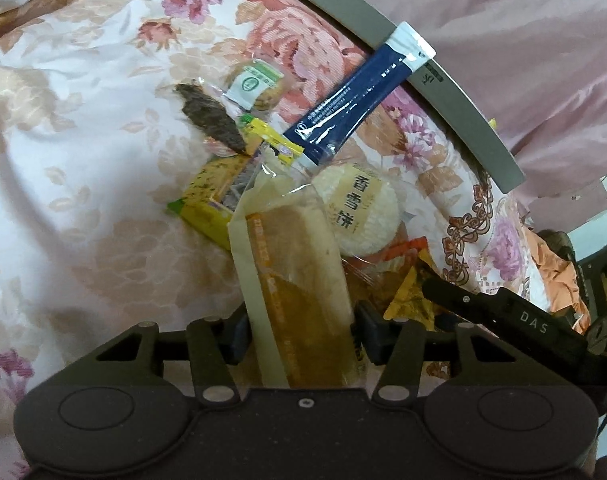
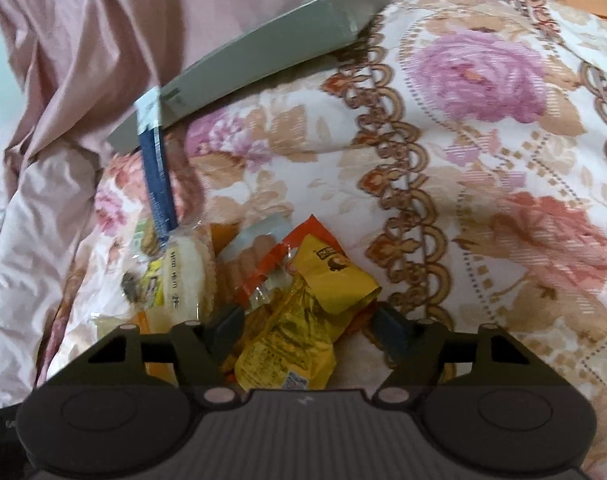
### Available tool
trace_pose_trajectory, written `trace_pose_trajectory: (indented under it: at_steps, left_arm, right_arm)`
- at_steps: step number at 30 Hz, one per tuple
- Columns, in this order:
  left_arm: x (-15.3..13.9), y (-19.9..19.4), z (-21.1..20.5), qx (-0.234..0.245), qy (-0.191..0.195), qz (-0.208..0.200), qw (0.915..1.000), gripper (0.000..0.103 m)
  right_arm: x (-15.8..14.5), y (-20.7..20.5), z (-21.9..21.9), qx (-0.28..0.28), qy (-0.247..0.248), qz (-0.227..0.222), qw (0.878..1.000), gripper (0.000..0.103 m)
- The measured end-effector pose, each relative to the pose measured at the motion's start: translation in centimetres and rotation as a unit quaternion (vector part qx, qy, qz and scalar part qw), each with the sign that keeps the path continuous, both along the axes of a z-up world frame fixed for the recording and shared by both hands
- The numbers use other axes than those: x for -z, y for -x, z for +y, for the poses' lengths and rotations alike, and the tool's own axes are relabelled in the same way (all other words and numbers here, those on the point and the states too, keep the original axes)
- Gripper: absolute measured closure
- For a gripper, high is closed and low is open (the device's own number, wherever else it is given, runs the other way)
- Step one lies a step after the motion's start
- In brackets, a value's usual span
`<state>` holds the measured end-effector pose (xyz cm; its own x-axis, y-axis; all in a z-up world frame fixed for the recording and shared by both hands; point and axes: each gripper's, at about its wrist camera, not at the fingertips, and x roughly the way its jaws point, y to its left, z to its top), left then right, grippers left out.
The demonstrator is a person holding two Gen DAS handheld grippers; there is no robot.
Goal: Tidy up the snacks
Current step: 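Reach the left tool to the wrapped bread loaf while the right tool reaches the gold snack bag, then close the left tool on the bread loaf while the right tool grasps the gold bag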
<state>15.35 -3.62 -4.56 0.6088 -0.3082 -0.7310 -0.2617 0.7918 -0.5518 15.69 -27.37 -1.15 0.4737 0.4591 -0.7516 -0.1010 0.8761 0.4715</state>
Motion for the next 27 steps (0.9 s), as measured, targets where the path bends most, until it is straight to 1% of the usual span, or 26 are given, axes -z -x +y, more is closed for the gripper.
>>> trace_pose_trajectory:
  at_steps: [3,5,7,8,10,13,16,18,19,23,25,27]
  left_arm:
    - [-0.2,0.6,0.3,0.001,-0.004,-0.004,1.0,0.048]
    - [-0.2,0.8,0.4,0.002,-0.004,-0.005,1.0,0.048]
    - [-0.2,0.8,0.4,0.005,-0.007,-0.007,0.9999,0.048]
    - [-0.2,0.8,0.4,0.005,-0.008,-0.007,0.9999,0.048]
    - [-0.1,0.7,0.3,0.005,-0.009,-0.007,0.9999,0.048]
    - [-0.1,0.7,0.3,0.004,-0.008,-0.007,0.9999,0.047]
    - [-0.1,0.7,0.5,0.001,-0.004,-0.006,1.0,0.047]
    - [-0.1,0.8,0.5,0.002,-0.004,-0.007,1.0,0.048]
    - [-0.1,0.8,0.5,0.003,-0.005,-0.008,1.0,0.048]
    - [-0.2,1.0,0.4,0.003,-0.008,-0.011,0.9999,0.049]
    - [-0.3,1.1,0.4,0.004,-0.011,-0.014,0.9998,0.049]
    - [-0.4,1.3,0.4,0.005,-0.013,-0.017,0.9998,0.049]
  right_arm:
    - [0.0,0.0,0.4,-0.017,-0.009,0.002,1.0,0.025]
    - [0.3,-0.2,0.8,-0.026,-0.012,0.012,1.0,0.018]
    - [0.3,-0.2,1.2,-0.034,-0.005,0.017,0.999,0.015]
    - [0.3,-0.1,1.5,-0.038,0.001,0.016,0.999,0.012]
    - [0.3,0.0,2.4,-0.047,0.019,0.014,0.999,0.01]
    - [0.4,0.5,4.0,-0.069,0.076,0.003,0.995,0.01]
    - [0.5,1.1,5.6,-0.095,0.14,-0.011,0.985,0.014]
    - [0.6,1.5,6.1,-0.104,0.168,-0.021,0.98,0.018]
    - [0.5,1.6,6.1,-0.104,0.171,-0.023,0.98,0.021]
    - [0.3,1.7,5.2,-0.085,0.16,-0.024,0.983,0.04]
    - [0.3,1.6,4.9,-0.078,0.155,-0.023,0.985,0.042]
    - [0.2,1.7,4.6,-0.073,0.15,-0.024,0.986,0.047]
